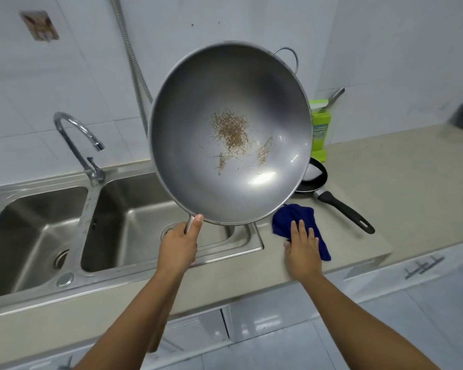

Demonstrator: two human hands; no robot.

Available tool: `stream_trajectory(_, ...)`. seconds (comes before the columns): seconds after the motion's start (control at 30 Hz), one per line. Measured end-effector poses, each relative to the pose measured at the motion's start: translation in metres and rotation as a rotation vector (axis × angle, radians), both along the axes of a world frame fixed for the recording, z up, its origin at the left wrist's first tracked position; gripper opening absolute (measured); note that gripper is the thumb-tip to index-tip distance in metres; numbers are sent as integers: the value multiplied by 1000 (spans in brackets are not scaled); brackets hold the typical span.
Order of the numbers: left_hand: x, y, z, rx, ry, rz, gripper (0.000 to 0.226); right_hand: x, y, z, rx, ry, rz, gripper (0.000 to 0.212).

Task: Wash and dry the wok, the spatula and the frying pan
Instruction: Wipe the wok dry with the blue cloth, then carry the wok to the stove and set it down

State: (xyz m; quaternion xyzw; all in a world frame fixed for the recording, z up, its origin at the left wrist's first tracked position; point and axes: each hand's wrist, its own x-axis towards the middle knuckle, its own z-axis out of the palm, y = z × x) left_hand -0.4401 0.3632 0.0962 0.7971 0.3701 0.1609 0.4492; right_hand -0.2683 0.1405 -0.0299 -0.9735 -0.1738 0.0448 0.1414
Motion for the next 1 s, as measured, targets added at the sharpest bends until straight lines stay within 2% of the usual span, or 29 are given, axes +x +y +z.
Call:
stream_trajectory(0.07, 4, -3, 3, -20, -19, -5, 61, 8, -4, 3, 27, 74, 19, 58)
stream_trajectory(0.13, 9, -8, 5, -69, -33, -20, 58, 7, -7, 9, 145, 131, 10, 58)
stream_trajectory(0.2, 15, -15, 8, -108, -46, -54, 56, -2, -7, 20, 416, 196, -107, 60)
stream_trajectory(0.33, 24, -28, 14, -124, -70, -158, 54, -19, -1, 59, 1112, 340, -419, 60)
stream_trajectory(0.37, 26, -31, 17, -116, -60, -184, 53, -23, 0, 68, 1222, 349, -463, 57)
stream_trajectory(0.47, 37, -40, 23, -187, -90, -270, 53, -34, -4, 98, 1302, 228, -500, 30)
stream_trajectory(0.57, 49, -51, 26, -224, -95, -375, 57, -37, -10, 117, 1389, 181, -568, 32)
stream_trajectory(0.7, 67, -69, 22, -257, -47, -539, 58, -35, -31, 123, 1496, 33, -779, 31)
stream_trajectory(0.8, 80, -94, 16, -302, 3, -634, 57, -37, -62, 118, 1538, -42, -896, 34)
stream_trajectory(0.93, 98, -140, 7, -298, 66, -777, 60, -38, -114, 111, 1568, -115, -1034, 22)
stream_trajectory(1.0, 109, -166, 5, -290, 92, -848, 60, -40, -143, 107, 1575, -165, -1096, 23)
